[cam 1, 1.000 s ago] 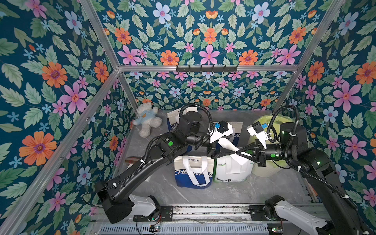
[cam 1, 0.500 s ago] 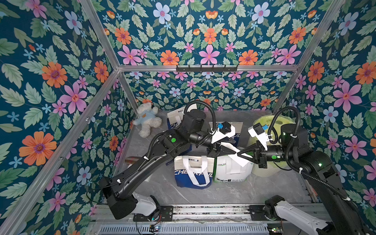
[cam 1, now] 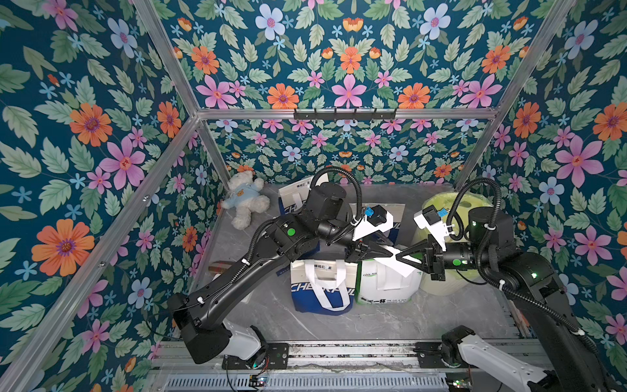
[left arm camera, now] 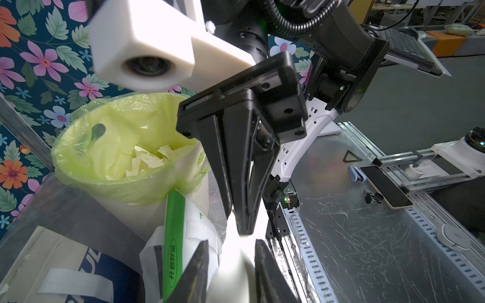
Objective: Shred takeout receipts and throw away
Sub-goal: Shred the takeout receipt.
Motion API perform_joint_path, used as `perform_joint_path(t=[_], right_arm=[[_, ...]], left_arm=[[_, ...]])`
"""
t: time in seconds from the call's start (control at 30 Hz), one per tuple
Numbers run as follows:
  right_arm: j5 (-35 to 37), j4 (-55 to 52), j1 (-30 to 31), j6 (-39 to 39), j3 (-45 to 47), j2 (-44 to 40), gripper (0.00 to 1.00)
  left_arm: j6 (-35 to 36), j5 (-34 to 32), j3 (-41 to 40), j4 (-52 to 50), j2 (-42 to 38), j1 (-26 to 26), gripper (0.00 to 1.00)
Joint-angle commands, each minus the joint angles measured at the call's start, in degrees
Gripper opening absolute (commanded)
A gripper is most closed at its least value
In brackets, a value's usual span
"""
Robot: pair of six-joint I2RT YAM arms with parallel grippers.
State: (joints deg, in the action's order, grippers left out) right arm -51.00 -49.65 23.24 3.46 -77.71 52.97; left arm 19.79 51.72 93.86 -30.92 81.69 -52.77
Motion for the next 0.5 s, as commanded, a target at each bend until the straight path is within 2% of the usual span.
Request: perform_joint_path(t=[0.0,0.07,0.13,0.4,0.47], right_arm=[[-0.09,-0.01,0.07,-1.18,0.03,-0.15,0.00],[0.03,-0.13,0.00,-1.20,0.10,-0.17,0.00],[0.27,-0.18,0.01,-1.24,0.12,-0.20,0.00],[2.67,0.95,0.02,-1.00,0.24,-0.88,0.01],[3.33,2.35,0.04,-0.66,0.74,-1.54,0.19]], left_arm=[[1.26,0.78,0.30,-1.15,-0.46,0.13,0.19],[1.29,0.51,0.26,-1.00,-0.61,0.13,0.05],[1.31,0.03,0.17,-0.93,-0.77,0.13,0.01],[0.26,-0.45,-1.19,0.36,-1.15,0.13,0.00],[-0.64,-0.83,-1.86,1.30,-1.22,0.13,0.00]])
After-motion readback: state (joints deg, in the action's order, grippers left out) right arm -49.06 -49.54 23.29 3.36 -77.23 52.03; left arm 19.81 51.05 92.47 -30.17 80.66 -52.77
